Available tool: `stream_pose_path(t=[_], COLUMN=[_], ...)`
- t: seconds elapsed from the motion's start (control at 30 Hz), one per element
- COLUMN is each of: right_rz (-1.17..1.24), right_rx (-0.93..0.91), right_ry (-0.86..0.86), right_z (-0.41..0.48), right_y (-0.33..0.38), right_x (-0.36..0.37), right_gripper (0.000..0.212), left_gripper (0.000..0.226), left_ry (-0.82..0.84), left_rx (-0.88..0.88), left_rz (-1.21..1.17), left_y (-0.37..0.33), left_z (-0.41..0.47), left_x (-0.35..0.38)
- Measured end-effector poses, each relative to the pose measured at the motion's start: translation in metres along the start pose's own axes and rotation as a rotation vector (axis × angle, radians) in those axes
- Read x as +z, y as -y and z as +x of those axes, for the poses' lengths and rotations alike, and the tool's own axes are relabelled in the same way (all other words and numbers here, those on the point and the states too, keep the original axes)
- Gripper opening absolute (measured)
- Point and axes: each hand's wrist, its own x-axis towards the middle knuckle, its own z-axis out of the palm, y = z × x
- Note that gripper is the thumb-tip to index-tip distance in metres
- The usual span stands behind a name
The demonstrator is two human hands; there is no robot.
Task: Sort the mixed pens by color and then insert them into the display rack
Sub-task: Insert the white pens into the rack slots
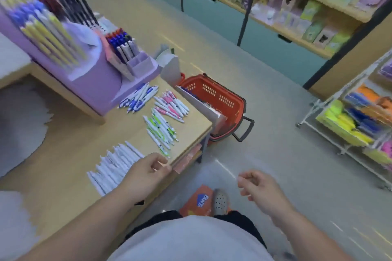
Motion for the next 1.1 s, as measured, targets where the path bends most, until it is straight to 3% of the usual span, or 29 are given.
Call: stream_pose_path(t=[0.07, 0.17, 0.27, 0.47, 0.7, 0.83, 0.93, 1.1], right_rz=[-0.106, -0.251, -0.344, -0.397, -0.496, -0.635, -0.755, -0.91], right_rx=[-0.045, -0.145, -0.251, -0.214, -0.198, -0.186, -0.19, -0.222], right_ry=[0.115, 0.235, 0.331, 0.547, 0.608, 0.59, 0.607, 0.591], right_z=[0.04, 0.094, 0.133, 0.155, 0.133, 0.135, 0.138, 0.154], right_y=[0.035, 0.089, 0.137, 0.187, 0.195, 0.188, 0.184, 0.175], right_x=[-0.013, -0.008, 0.021, 0.106, 0.186, 0.221, 0.242, 0.267], right_gripper=[0.006, 0.005, 0.009, 0.017, 0.015, 0.018, 0.032, 0.056], left_gripper=[0.021, 0.034, 0.018, 0.013, 0.015, 0.028, 0.038, 0.032], left_ry=[-0.078, -0.213, -0.327, -0.503, -0.53, -0.489, -0.5, -0.493], left_rx=[-0.099, -0.217, -0.339, -0.452, -0.573, -0.671, -0.733, -0.775], left_rz=[-0.058, -0.172, -0.239, -0.39, -0.387, -0.335, -0.311, -0.302], left_y=[-0.004, -0.001, 0.014, 0.047, 0.103, 0.134, 0.138, 0.136], left_z=[-0.006, -0.017, -0.032, -0.049, -0.044, -0.025, -0.012, 0.01], left_x=[-0.001, -0.002, -0.006, -0.013, -0.044, -0.064, -0.067, -0.058])
